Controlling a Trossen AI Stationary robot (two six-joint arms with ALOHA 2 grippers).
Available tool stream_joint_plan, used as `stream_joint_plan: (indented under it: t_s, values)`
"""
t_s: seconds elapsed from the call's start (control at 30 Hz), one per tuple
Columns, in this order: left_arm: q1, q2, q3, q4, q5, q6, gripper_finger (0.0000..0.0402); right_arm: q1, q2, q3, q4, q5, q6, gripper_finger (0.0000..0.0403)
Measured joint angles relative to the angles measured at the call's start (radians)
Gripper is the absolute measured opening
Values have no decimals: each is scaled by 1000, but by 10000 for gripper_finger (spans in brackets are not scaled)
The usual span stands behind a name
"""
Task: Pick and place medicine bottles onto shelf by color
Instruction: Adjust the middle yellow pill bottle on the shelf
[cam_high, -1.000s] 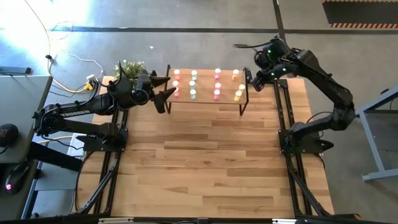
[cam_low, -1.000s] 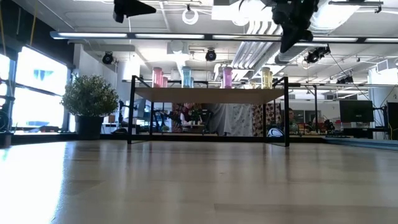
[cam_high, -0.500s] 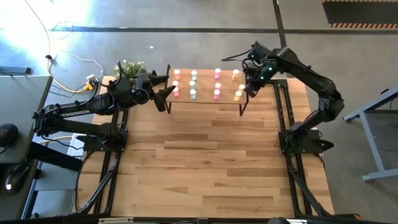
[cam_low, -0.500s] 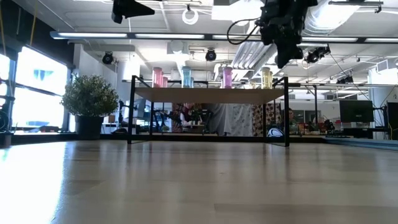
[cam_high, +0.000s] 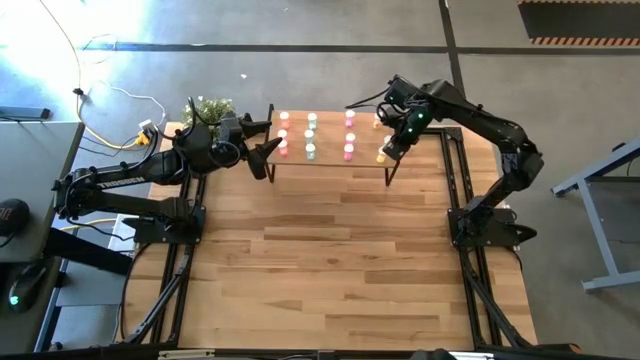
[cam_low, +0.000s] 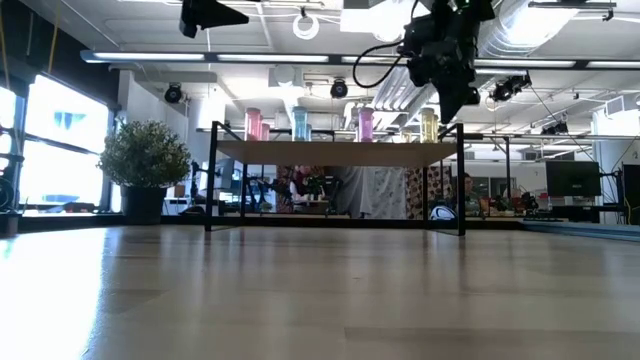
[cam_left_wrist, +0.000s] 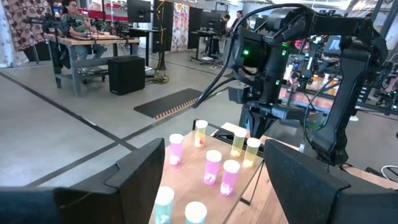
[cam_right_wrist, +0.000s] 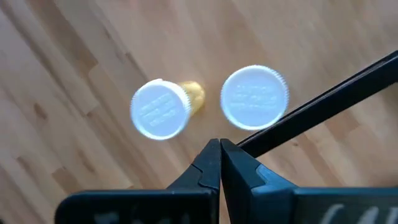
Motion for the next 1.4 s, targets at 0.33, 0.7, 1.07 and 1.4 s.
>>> stream_joint_plan:
  t_s: [0.33, 0.7, 1.07, 1.4]
  values:
    - [0, 0, 0, 0, 0, 0, 266, 11, 1, 0, 41, 38, 35, 0]
    - [0, 0, 0, 0, 0, 7, 266, 11, 1, 0, 66, 58, 45, 0]
    - [0, 0, 0, 0, 0, 27, 266, 11, 9, 0, 78, 60, 61, 0]
    - [0, 0, 0, 0, 0, 27, 266, 11, 46, 0, 87, 83, 53, 0]
